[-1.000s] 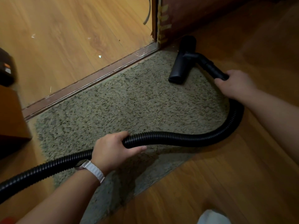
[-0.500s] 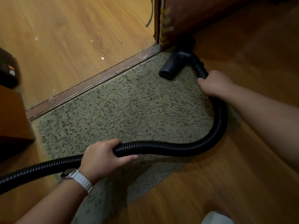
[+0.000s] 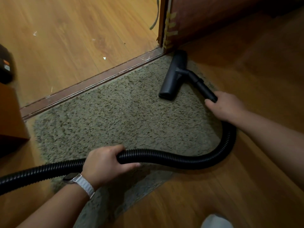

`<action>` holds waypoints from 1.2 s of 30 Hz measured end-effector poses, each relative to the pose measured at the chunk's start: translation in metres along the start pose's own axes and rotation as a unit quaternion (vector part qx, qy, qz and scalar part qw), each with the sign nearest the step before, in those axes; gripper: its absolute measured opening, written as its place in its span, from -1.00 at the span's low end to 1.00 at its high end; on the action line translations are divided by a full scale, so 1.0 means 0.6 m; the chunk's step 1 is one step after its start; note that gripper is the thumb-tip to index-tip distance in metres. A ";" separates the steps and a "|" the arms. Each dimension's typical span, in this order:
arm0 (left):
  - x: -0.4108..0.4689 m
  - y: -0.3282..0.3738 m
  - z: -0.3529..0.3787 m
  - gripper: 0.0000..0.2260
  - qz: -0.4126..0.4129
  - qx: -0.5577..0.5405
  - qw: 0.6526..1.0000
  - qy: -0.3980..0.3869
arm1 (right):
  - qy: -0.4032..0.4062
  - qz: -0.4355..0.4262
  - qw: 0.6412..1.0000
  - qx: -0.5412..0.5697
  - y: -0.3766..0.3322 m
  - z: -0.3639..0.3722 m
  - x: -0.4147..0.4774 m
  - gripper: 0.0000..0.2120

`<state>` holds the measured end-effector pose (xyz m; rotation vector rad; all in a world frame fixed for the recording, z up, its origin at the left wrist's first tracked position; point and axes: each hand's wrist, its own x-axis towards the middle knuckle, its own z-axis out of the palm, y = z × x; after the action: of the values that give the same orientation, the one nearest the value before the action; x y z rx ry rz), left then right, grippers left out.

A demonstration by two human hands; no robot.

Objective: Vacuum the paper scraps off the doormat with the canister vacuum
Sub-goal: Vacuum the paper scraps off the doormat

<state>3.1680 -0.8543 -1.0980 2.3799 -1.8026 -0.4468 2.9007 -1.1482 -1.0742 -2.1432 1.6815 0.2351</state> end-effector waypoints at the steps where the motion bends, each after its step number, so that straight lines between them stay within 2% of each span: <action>1: -0.001 -0.002 0.002 -0.25 0.006 0.002 1.000 0.002 | -0.001 -0.006 1.000 0.004 0.005 0.005 -0.007 -0.69; 7: 0.001 -0.001 0.005 -0.32 0.022 0.005 1.000 0.010 | -0.026 -0.030 0.998 0.040 0.033 0.007 -0.037 -0.69; 14: -0.003 0.004 0.003 -0.32 0.010 -0.003 1.000 -0.001 | 0.058 0.013 0.995 0.085 0.053 0.002 -0.030 -0.70; 18: -0.001 0.008 -0.003 -0.26 -0.010 -0.008 1.000 -0.008 | 0.078 0.031 0.993 0.086 0.050 -0.015 -0.003 -0.72; 25: 0.004 0.004 -0.019 -0.13 -0.055 -0.033 0.998 -0.022 | 0.065 0.063 0.995 0.052 -0.006 -0.036 0.069 -0.65; 32: -0.001 -0.005 -0.022 -0.18 -0.028 -0.006 1.000 -0.012 | 0.055 0.066 0.995 0.042 -0.058 -0.010 0.082 -0.62; 36: -0.009 -0.012 -0.010 -0.31 0.002 0.019 1.000 -0.007 | 0.044 0.090 0.991 0.090 -0.096 0.007 0.081 -0.54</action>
<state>3.1751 -0.8473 -1.0934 2.4044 -1.8369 -0.4350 2.9689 -1.1787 -1.0839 -1.8983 1.8707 0.0364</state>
